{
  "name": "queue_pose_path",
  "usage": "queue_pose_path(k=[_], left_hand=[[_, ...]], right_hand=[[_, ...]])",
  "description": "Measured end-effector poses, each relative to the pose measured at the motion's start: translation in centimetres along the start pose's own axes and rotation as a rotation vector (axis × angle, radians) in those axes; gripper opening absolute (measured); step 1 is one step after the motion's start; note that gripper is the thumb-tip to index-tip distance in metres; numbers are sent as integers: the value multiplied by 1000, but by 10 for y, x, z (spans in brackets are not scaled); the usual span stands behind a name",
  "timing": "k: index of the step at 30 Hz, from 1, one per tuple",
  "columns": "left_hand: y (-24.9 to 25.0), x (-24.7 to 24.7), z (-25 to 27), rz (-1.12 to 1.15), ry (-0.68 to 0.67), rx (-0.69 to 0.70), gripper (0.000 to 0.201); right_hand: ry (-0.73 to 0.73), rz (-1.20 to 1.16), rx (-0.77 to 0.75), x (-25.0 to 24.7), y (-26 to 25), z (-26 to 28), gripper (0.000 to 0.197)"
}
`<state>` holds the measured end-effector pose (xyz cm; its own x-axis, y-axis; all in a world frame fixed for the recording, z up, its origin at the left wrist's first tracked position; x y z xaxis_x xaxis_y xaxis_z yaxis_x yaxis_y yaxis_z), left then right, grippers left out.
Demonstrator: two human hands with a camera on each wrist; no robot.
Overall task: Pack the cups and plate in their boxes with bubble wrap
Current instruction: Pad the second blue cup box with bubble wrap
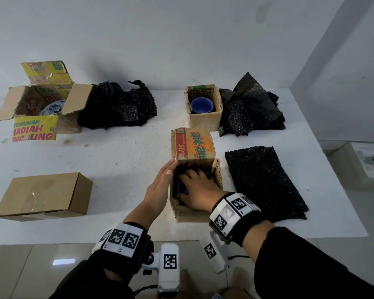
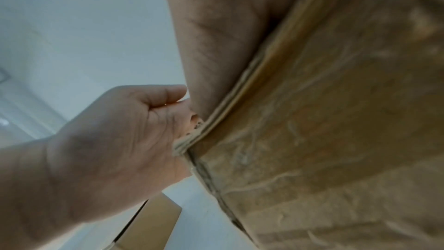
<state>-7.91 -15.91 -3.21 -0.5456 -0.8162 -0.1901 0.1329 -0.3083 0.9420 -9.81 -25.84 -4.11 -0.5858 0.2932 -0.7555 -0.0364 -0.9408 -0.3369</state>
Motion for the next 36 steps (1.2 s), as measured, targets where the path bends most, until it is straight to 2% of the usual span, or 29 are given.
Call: queue_pose_path(k=[4, 7, 9, 12, 14, 16, 19, 23, 25, 28, 32, 36], left_hand=[[16, -5, 0, -169, 93, -90, 40], [40, -5, 0, -483, 223, -150, 33], [60, 3, -1, -611, 320, -132, 28], [99, 40, -4, -605, 345, 67, 30], [120, 80, -9, -537, 255, 196, 34], [126, 121, -17, -523, 153, 227, 39], [106, 165, -35, -493, 65, 116, 48], [44, 195, -50, -379, 14, -221, 70], [19, 204, -51, -388, 34, -332, 80], [8, 205, -51, -447, 135, -386, 83], [-1, 206, -55, -365, 203, -483, 82], [-9, 209, -59, -231, 215, -547, 68]], right_hand=[[113, 49, -122, -17, -4, 29, 47], [298, -58, -260, -43, 3, 62, 35], [444, -179, -290, -62, 25, 84, 27], [585, -294, -183, -76, 87, 103, 21], [588, -322, -49, -75, 135, 106, 24], [538, -312, 89, -67, 181, 105, 34], [415, -264, 225, -51, 231, 105, 47], [317, -372, 345, -24, 276, 103, 61], [292, -431, 404, -13, 290, 101, 68], [311, -546, 434, -2, 299, 99, 75], [364, -611, 449, 5, 303, 96, 61], [291, -629, 439, 9, 304, 91, 34]])
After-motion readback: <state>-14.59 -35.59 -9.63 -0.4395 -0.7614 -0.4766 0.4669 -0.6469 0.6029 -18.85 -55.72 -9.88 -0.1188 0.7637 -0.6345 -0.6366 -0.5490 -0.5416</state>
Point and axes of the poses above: each hand's wrist, its own z-axis away from the middle knuckle, its own x-axis out of the palm, y = z × x, the point moved 8 cm from there along -z, towards the middle knuckle, and after that the axes turned 8 degrees about -y, right-handed, at the moved point
